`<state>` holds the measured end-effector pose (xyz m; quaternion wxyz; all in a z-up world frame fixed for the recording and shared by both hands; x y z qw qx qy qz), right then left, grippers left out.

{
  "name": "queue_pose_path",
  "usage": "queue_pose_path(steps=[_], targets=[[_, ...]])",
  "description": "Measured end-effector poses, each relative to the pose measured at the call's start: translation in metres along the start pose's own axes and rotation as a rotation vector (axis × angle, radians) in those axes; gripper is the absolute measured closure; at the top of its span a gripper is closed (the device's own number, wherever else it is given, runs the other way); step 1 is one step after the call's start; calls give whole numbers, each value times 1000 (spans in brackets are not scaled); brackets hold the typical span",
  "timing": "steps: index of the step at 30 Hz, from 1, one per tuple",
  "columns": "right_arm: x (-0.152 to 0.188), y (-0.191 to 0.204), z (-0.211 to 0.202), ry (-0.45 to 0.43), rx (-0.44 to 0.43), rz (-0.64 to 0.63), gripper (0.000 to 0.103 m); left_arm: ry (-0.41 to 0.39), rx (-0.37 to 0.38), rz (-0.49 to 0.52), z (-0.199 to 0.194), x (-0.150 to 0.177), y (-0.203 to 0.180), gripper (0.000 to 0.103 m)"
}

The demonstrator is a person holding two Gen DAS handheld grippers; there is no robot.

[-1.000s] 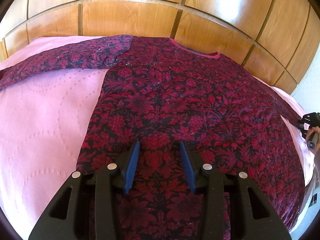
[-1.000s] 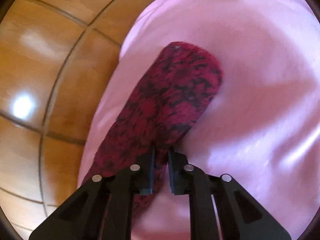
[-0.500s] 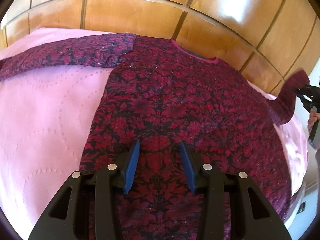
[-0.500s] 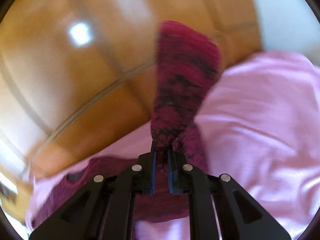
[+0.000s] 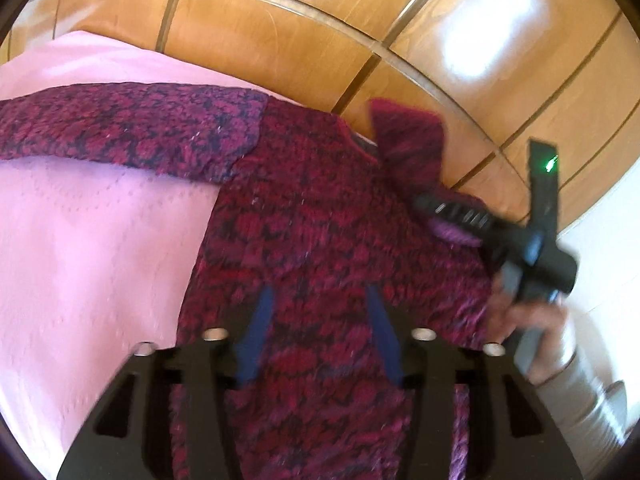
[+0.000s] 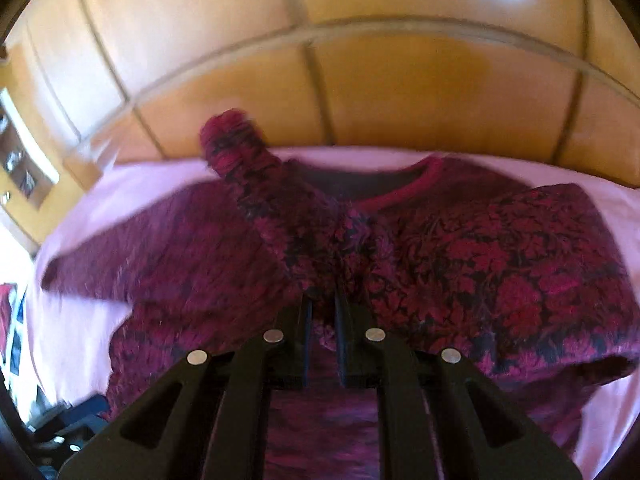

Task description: Fold small clothes

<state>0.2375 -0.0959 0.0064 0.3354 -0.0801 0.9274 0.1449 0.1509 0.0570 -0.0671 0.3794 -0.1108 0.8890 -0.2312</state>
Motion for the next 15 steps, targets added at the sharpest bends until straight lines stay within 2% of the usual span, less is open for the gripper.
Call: queue_pose_path(steps=[1,2,3,5,8,10,13,15], targets=[[-1,-3,8,6,-7,-7,93,0,5,-2,2,-3,-1,49],[0,-3,10,8,-22,-6,87,5,14,-2,7,-8,-4,49],[0,-2,9,2,-28,-2,76,7,20,-5,10,-13,-5,49],[-1,-5,0,-16,-54,11,59,14,39,-22,19,-23,-8,49],[1,-14,-28,-61,-76,30,49,29,59,-59,35,-38,-13,49],[3,-25,-47,-85,-87,61,46,39,69,-75,46,-46,-17,41],[10,-55,-79,-120,-81,136,45,57,45,-85,68,-55,-20,40],[19,-87,-102,-154,-35,205,45,78,33,-92,84,-59,-21,40]])
Point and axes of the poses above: each gripper's, at about its wrist camera, not at the fingertips, and z roughly the way its jaws point, y to its left, x to its underside, the point moved 5 cm from there along z, roughly the way its jaws point, and after that the axes turned 9 degrees about -y, right-handed, at the moved point
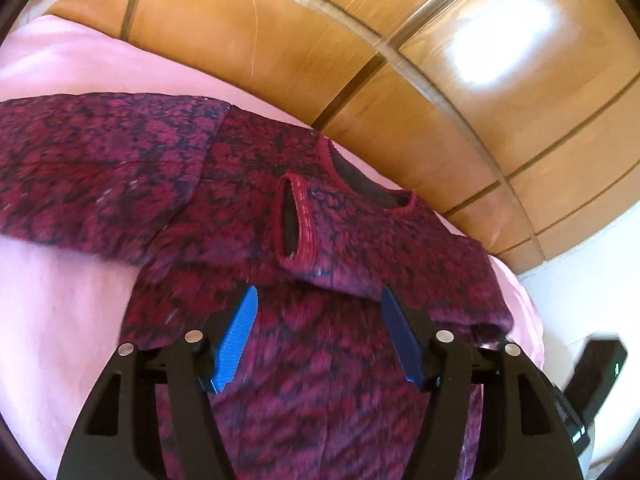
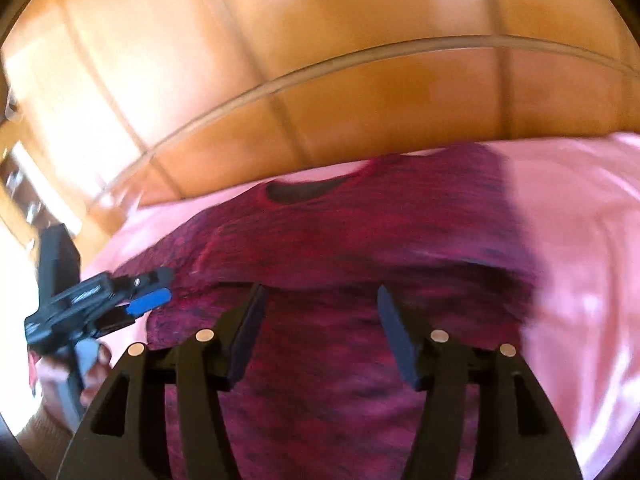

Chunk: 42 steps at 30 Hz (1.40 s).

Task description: Fold small clothes

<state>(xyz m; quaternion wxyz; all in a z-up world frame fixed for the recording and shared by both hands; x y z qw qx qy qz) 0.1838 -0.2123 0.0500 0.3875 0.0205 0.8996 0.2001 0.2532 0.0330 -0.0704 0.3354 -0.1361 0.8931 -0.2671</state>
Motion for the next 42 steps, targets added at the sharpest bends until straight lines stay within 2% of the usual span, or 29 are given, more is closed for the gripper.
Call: queue_pose_path(steps=[5,6,7,8,9,10,12,16,19,22,25,28,32,34,36,38,40,42], targets=[[-1,-80,-33,-43,135,147,46,33,-48,-23,35,-11,2,40],[1,-93,-35,-40,154,184,47,36,-58,-22,40,-12,3,48],[1,-102,-36,-44,161,213,48,40,-66,-15,43,-13,5,62],[1,-105,-35,-49,162,231,49,46,-85,-5,47,-15,6,67],[-2,-109,-34,-59,160,252,50,46,-110,4,51,-18,7,81],[-5,-111,-34,-71,152,270,51,44,-113,10,52,-20,8,91],[-12,-110,-31,-85,130,286,54,9,-110,12,45,-27,8,93],[-23,-95,-11,-75,99,247,58,-90,-114,16,16,-45,11,93],[-29,-71,15,-30,98,168,59,-141,-162,45,4,-55,20,93],[-21,-64,39,18,142,92,61,-137,-206,36,7,-58,38,93],[-9,-63,62,61,262,-21,66,-116,-251,44,13,-50,53,94],[-5,-63,64,44,285,-47,66,-82,-307,87,29,-33,64,94],[-10,-65,63,67,285,-53,66,-131,-343,116,17,-32,57,89],[-16,-61,55,68,289,-62,63,-206,-361,117,0,-39,52,83],[-28,-52,46,33,281,-74,57,-262,-346,116,-14,-42,49,76],[-41,-41,54,8,275,-88,50,-303,-349,155,-22,-44,42,76],[-53,-35,70,5,286,-110,50,-303,-353,184,-20,-44,35,76],[-60,-33,88,13,298,-121,49,-258,-364,209,-7,-41,36,76]])
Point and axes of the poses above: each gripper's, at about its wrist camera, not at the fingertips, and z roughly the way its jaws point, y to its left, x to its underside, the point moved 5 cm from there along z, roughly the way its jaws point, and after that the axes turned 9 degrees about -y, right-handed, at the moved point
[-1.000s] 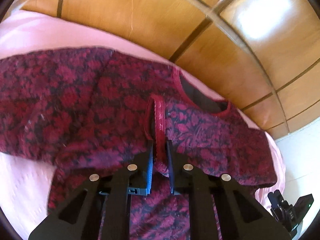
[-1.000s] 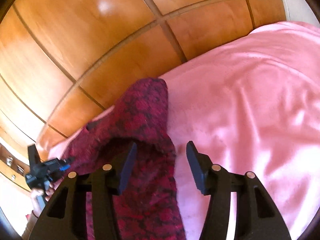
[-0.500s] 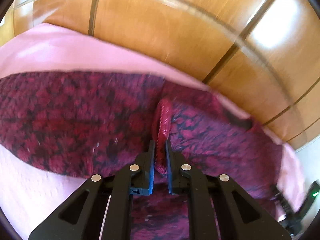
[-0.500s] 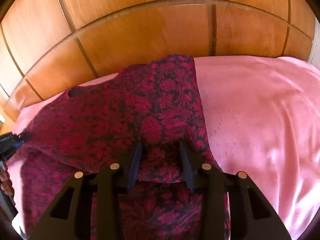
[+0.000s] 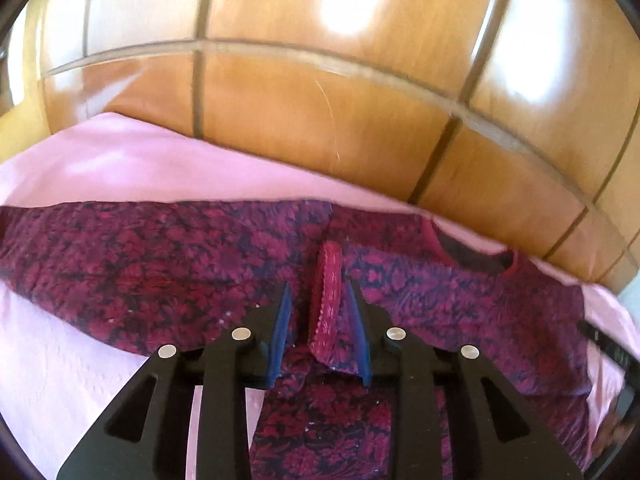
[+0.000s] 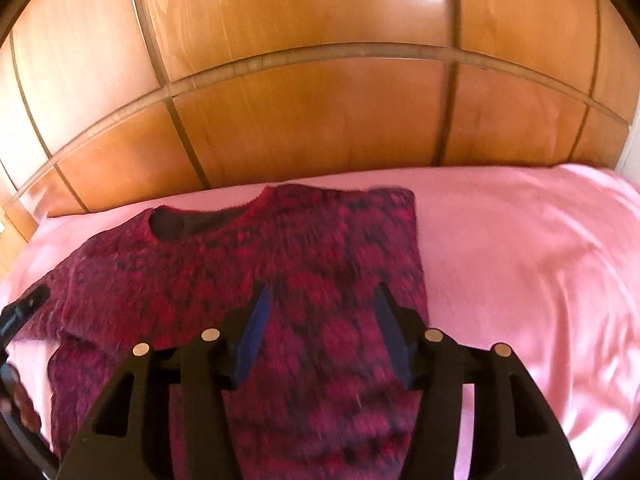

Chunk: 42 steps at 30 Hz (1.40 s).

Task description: Fold small clothes

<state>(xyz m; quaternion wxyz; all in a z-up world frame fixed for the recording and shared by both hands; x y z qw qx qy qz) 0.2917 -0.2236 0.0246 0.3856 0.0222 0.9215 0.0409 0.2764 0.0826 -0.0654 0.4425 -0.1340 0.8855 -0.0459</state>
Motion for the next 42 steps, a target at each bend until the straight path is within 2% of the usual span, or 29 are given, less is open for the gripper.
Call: queue_pose_path(steps=[4,8,10,14,16,17,18,19,20,23,32,36,39,42], targets=[[-3,1,42,57,43,-19,49,96,-45,37,33,15,7,76],[11,-1,66,92,67,-50,48,81,-65,70,43,21,9,75],[14,2,70,60,77,-73,48,79,-66,67,43,21,9,75],[12,4,67,52,94,-92,47,75,-71,43,28,20,12,75],[11,7,59,29,105,-105,35,65,-63,31,16,21,17,75],[11,8,50,3,111,-111,26,63,-56,15,8,22,22,73],[12,10,40,-22,111,-114,23,67,-42,-20,-1,26,32,61],[13,12,31,-46,105,-118,21,67,-29,-56,-9,28,40,56],[17,15,18,-72,91,-121,18,64,-35,-85,-16,32,48,55],[35,21,-6,-78,53,-124,15,81,-59,-155,-32,43,77,55],[107,46,-40,25,-15,-121,10,93,-136,-369,-75,67,175,55],[130,57,-48,44,-18,-159,4,58,-131,-529,-91,65,228,55],[137,57,-49,39,-13,-157,3,0,-115,-682,-99,59,273,55],[140,56,-48,40,-16,-149,2,-34,-146,-775,-103,53,306,55]])
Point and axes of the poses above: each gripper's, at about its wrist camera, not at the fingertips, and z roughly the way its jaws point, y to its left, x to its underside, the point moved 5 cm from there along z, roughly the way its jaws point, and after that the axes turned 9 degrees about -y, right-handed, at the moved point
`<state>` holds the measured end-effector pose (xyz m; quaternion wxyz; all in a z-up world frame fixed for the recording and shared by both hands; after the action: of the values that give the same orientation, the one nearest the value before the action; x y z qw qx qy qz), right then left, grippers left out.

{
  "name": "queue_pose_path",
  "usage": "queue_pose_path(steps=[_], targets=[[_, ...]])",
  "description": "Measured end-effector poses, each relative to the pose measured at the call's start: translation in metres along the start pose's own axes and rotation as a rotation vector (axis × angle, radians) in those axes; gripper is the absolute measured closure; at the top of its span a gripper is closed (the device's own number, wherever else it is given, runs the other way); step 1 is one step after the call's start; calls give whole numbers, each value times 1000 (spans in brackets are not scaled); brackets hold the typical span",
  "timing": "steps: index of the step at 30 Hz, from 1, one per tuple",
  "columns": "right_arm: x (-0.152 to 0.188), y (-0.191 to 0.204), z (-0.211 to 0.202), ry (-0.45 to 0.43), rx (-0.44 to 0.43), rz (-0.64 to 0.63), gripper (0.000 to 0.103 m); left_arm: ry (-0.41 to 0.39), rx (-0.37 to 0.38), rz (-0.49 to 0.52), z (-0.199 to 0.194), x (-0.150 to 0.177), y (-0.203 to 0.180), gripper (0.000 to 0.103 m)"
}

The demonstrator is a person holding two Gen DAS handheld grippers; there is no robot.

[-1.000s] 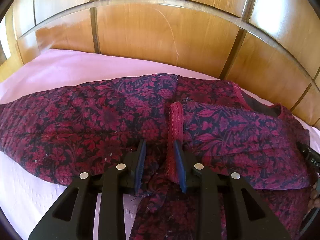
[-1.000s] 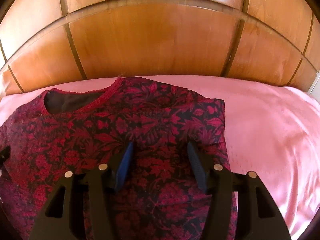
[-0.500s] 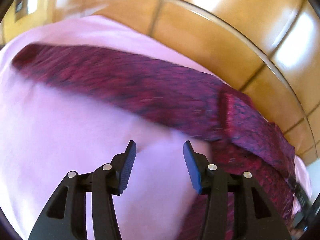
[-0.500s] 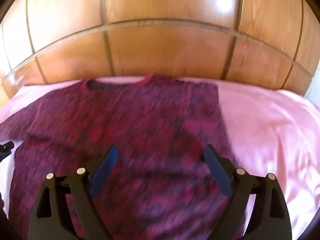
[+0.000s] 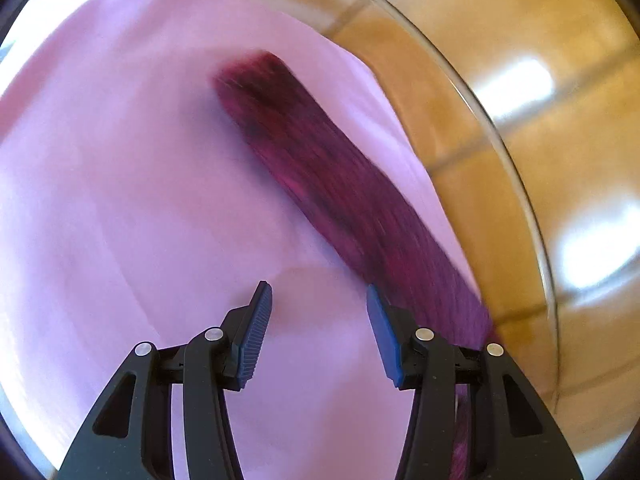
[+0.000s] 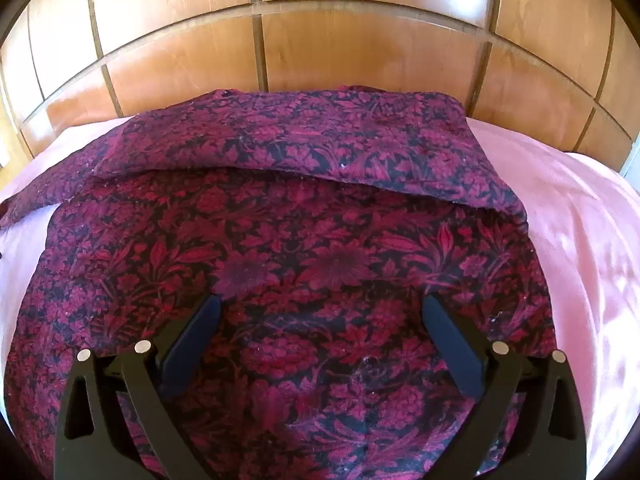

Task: Fold small clothes
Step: 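Grasp the sleeve cuff with the left gripper and fold it over the body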

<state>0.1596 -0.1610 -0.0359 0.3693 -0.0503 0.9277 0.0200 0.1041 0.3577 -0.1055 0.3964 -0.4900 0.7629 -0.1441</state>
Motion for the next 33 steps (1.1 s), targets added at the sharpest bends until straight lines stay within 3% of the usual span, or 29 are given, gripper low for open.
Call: queue_pose_path(steps=[5,11,14,19,25,28,33], targets=[[1,1,1,-2,-5,7,2,-14,-7,-111,19,-38,20,55],[2,1,2,-2,3,-1,2,-30,-37,-147,44,-57,20,55],[2,1,1,-3,1,0,2,-17,-77,-110,53,-65,15,86],[3,2,2,-3,-5,7,2,-50,16,2,36,-57,-28,90],[3,0,3,-4,-11,10,2,-56,197,251,-5,-2,-121,90],[3,0,3,-5,-13,13,2,-2,291,376,-13,47,-170,90],[2,-2,3,-9,-23,22,2,113,358,551,-9,134,-219,90]])
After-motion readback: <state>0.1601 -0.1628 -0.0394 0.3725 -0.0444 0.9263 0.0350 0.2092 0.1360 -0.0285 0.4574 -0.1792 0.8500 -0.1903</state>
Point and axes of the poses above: each gripper's, at about its wrist camera, not at the fingertips, and z roughly the way its jaws point, y to its left, x to its underside, the point moved 5 cm from there along z, roughly the way its jaws point, and after that the axes turned 9 degrees about -y, right-handed, at the moved point
